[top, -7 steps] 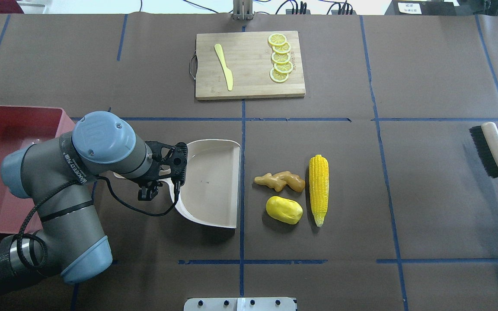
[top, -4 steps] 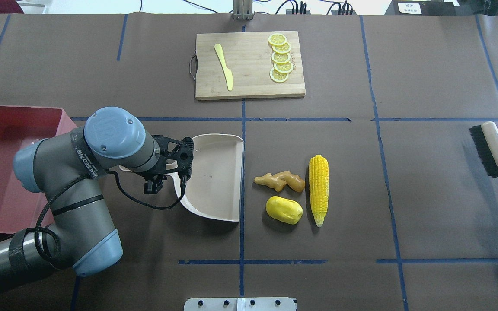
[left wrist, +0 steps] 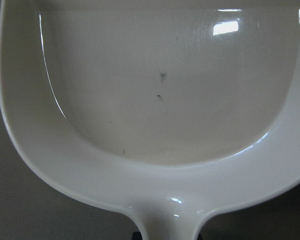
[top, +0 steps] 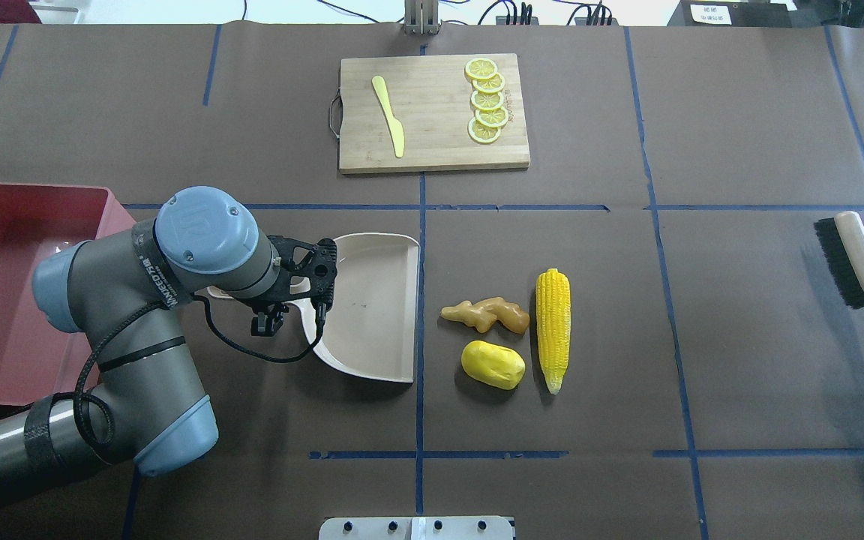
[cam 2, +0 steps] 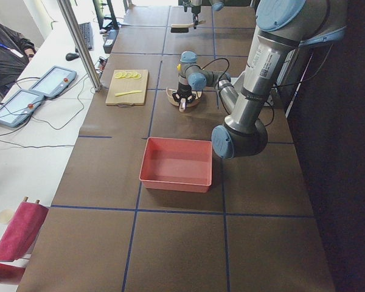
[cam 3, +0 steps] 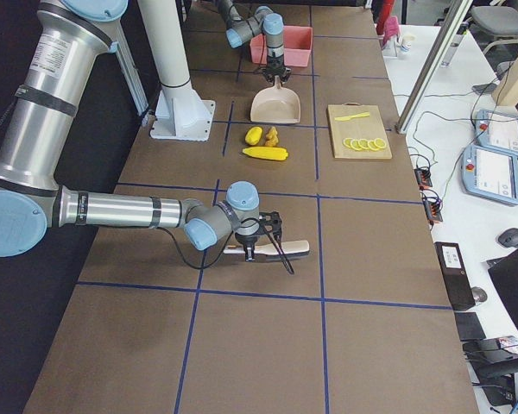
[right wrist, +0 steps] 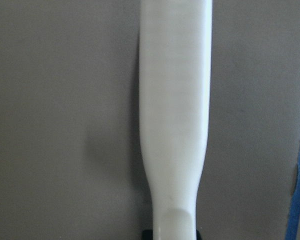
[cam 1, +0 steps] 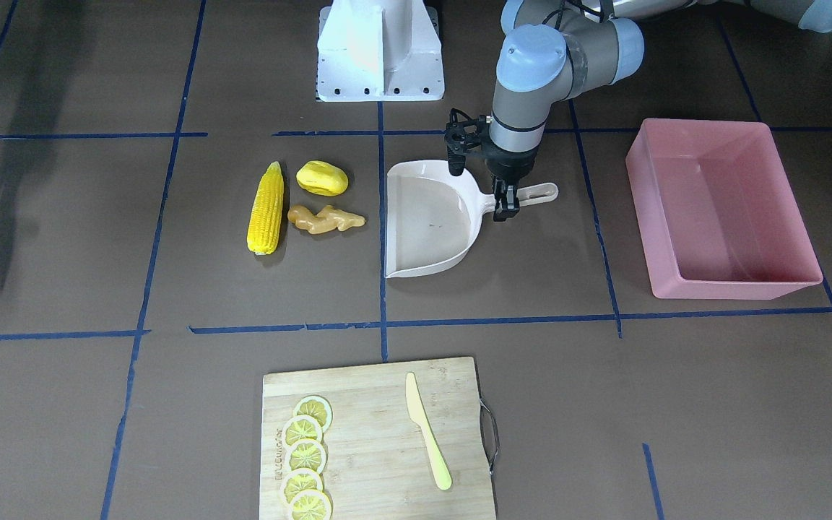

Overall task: Sweep and dump trash into bin
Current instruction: 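Grasp the beige dustpan handle with the left gripper and tilt it, then lower the brush with the right gripper beside the corn and squash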

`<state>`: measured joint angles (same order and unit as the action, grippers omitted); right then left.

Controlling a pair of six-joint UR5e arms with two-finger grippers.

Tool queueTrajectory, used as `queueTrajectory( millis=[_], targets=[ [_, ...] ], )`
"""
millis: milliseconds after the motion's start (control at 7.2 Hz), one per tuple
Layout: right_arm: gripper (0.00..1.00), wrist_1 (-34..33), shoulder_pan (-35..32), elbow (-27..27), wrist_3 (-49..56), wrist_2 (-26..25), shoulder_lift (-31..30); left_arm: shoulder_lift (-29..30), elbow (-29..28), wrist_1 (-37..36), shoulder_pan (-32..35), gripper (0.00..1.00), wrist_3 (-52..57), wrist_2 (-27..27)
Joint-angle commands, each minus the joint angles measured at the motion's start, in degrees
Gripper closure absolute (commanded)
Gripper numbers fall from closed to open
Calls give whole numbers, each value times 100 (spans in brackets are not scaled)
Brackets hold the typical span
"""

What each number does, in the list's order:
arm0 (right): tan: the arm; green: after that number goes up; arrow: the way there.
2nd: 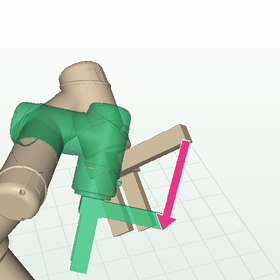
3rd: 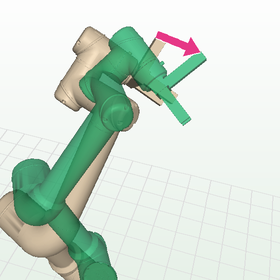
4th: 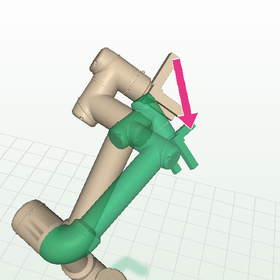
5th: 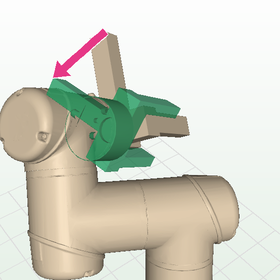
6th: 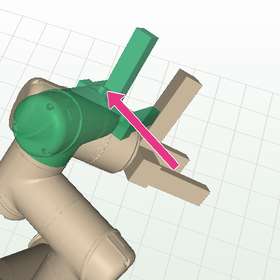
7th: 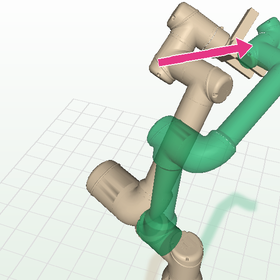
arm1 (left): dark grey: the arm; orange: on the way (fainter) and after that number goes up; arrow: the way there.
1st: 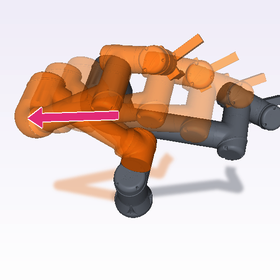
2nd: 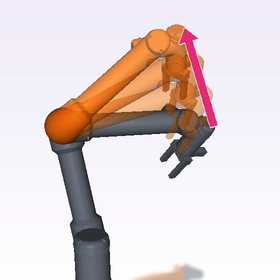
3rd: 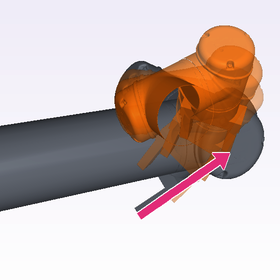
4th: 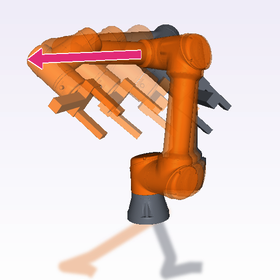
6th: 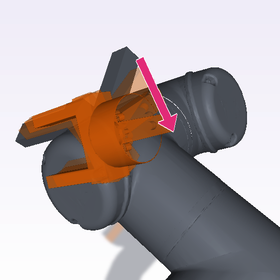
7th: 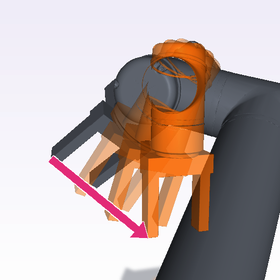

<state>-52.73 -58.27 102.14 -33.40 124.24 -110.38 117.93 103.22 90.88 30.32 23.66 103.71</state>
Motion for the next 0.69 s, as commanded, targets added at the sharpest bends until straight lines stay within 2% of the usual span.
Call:
queueTrajectory(
  millis=[0,139,556],
  targets=[
    [100,-9,35,147,-463,47,34,11,-39,9,0,100,-2,0],
    [100,-26,209,392,-761,74,26,11,-31,9,-9,100,-2,0],
    [100,-52,1350,1192,-2429,-5,217,11,-39,17,-9,100,-2,0]
  ],
)
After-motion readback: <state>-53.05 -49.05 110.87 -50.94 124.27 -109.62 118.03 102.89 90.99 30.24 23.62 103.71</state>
